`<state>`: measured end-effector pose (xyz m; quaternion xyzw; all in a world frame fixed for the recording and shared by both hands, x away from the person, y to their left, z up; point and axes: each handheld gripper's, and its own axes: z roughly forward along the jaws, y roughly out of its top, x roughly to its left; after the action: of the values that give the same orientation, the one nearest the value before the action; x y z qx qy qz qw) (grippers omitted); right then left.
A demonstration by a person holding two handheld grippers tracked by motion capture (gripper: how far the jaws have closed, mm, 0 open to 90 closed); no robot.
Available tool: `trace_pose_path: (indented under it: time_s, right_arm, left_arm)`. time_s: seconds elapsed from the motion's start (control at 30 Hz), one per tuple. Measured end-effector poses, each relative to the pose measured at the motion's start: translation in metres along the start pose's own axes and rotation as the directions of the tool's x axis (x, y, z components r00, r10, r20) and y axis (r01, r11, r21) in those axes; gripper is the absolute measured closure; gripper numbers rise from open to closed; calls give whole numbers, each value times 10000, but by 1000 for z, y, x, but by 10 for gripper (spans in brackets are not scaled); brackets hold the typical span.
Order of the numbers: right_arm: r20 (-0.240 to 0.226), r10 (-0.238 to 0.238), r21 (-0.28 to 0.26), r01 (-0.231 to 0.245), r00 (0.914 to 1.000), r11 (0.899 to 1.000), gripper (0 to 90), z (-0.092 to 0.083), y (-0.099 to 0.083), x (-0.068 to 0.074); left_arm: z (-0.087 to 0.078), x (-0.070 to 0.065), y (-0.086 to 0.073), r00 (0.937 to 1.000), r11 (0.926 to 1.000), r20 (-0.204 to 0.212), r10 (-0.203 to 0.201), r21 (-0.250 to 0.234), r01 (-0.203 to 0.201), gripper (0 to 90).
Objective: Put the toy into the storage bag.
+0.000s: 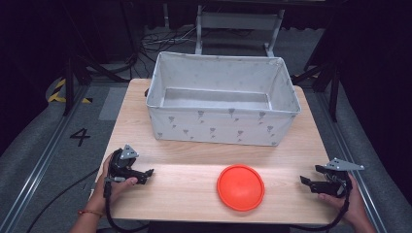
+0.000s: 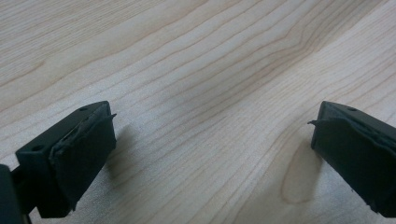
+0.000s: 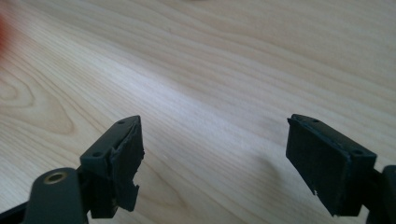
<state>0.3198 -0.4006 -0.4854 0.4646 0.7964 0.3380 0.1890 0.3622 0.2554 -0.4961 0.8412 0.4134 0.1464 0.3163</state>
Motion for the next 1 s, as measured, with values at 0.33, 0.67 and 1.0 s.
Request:
trace_pose_path:
  time_s: [0.33, 0.67, 1.0]
  right_arm:
    - [-1012, -863, -415, 825, 9911, 9957, 225, -3, 42, 36]
    - [-2375, -1709, -757, 1572, 9562, 9847, 241, 8, 75, 82]
    - [-3769, -2576, -281, 2670, 8897, 9633, 267, 47, 93, 120]
  left_arm:
    - [-1, 1, -2, 9998, 9998, -97, -174, 8, 174, 5]
    - [-1, 1, -2, 9998, 9998, -100, -187, 17, 187, 5]
    - [-1, 1, -2, 9998, 9998, -102, -184, 12, 184, 5]
